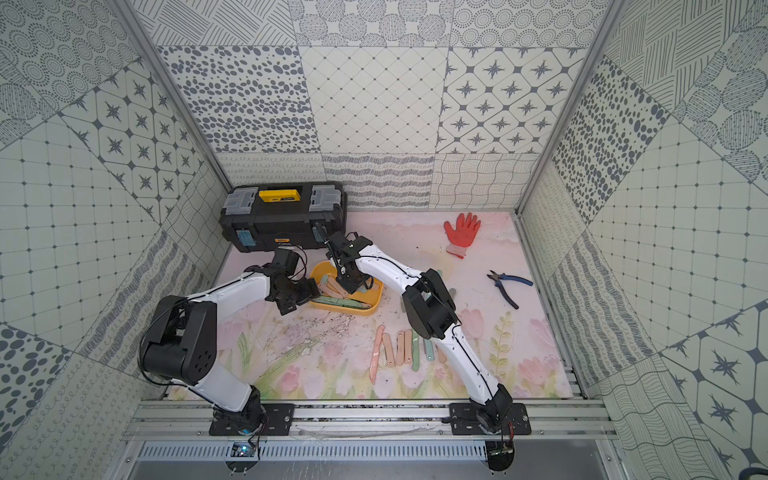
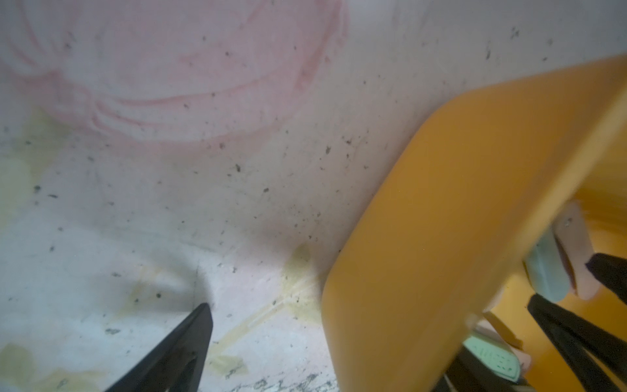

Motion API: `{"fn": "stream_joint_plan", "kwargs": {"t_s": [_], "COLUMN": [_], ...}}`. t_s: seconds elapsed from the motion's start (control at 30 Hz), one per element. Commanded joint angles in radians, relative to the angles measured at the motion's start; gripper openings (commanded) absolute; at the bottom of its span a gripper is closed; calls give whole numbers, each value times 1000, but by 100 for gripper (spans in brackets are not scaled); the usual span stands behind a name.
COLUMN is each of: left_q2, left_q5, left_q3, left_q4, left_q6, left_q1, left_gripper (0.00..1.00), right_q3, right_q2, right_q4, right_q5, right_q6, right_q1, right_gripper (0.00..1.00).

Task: Take the fruit knife out of the storage box
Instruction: Pick up the fruit knife from the storage box.

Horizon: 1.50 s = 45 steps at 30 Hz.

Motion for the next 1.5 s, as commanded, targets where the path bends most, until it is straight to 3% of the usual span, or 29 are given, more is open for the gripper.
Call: {"fn": "stream_joint_plan", "kwargs": {"t_s": [0.0,0.6,1.0,1.47], "left_q2": [5,5,4,1], "left_q5": [11,9,7,4], "left_q3": [6,6,4,3], "left_q4": [4,2,2,3], "left_q6": [21,21,20,22], "left_q1": [4,5,5,6], "left_gripper": [89,89,89,89], "right_q3": [48,192,211,197], "right_q2": [30,159,142,61], "right_q4": [-33,-149,-135,-86], "right_q5": [20,10,0,-49], "right_q6": [-12,-14,-8,14], "right_q1": [5,6,9,8], "right_gripper": [47,48,21,16]}}
